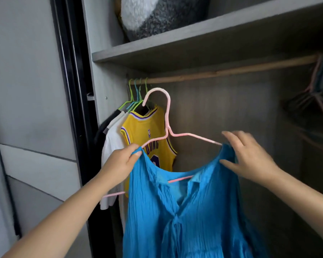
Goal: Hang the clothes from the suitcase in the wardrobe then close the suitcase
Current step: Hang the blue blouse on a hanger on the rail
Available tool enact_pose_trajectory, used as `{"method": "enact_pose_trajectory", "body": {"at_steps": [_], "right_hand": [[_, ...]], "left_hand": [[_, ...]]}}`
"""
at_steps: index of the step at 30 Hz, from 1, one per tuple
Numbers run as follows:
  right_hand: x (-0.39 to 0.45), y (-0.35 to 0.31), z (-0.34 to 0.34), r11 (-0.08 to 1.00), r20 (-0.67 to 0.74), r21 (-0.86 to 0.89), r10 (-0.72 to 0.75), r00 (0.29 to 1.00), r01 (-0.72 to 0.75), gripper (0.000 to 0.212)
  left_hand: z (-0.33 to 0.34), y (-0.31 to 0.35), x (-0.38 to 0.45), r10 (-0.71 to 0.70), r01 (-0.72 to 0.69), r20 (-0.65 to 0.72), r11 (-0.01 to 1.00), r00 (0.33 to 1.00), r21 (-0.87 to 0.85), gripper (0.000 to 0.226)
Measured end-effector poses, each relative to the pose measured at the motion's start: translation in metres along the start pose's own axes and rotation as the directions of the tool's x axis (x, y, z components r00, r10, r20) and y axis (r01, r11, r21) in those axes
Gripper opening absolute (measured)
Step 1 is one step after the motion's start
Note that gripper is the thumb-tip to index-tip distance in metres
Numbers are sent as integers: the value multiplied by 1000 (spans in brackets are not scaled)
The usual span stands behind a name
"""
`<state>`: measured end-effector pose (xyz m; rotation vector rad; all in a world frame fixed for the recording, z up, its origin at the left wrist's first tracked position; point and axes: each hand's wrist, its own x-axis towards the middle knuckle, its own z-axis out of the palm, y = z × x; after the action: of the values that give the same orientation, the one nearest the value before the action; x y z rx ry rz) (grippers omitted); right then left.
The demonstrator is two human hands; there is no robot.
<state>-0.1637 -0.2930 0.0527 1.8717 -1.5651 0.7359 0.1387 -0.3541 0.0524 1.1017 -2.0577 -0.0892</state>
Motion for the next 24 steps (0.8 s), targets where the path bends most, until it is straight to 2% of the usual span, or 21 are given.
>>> {"method": "enact_pose_trajectory", "body": {"at_steps": [2, 3, 4, 7, 11, 15, 18, 20, 24], "right_hand": [[2, 8, -6, 971, 168, 100, 199, 965, -217, 41], [3, 10, -6, 950, 263, 134, 240, 935, -281, 33], [4, 11, -6, 952, 299, 135, 226, 927, -275, 37], [13, 1, -18, 981, 232, 82, 155, 960, -178, 49], [21, -9, -36, 969, 128, 130, 193, 973, -210, 50], [25, -16, -42, 984, 113, -8, 179, 977, -179, 46], [24, -17, -46, 965, 141, -127, 248, 958, -231, 45], [23, -16, -46, 950, 153, -171, 288, 946, -261, 46], [18, 0, -47, 914, 205, -49, 404, 892, -403, 50]], "left_hand": [[-3, 5, 4, 35, -36, -14, 998, 999, -51, 25], [-5, 7, 6, 47, -47, -3, 997, 999, -61, 29], [-6, 10, 8, 58, -57, 18, 996, 998, -63, 31], [-7, 22, 15, 92, -89, 43, 994, 995, -57, 30], [-6, 26, 26, 113, -114, 54, 994, 992, 0, 28], [-1, 25, 31, 106, -112, 83, 992, 991, 61, 31], [6, 34, 30, 147, -152, 94, 988, 985, 43, 35], [7, 33, 34, 138, -150, 120, 984, 983, 93, 35], [3, 17, 35, 19, -72, 185, 956, 983, 283, 36]]}}
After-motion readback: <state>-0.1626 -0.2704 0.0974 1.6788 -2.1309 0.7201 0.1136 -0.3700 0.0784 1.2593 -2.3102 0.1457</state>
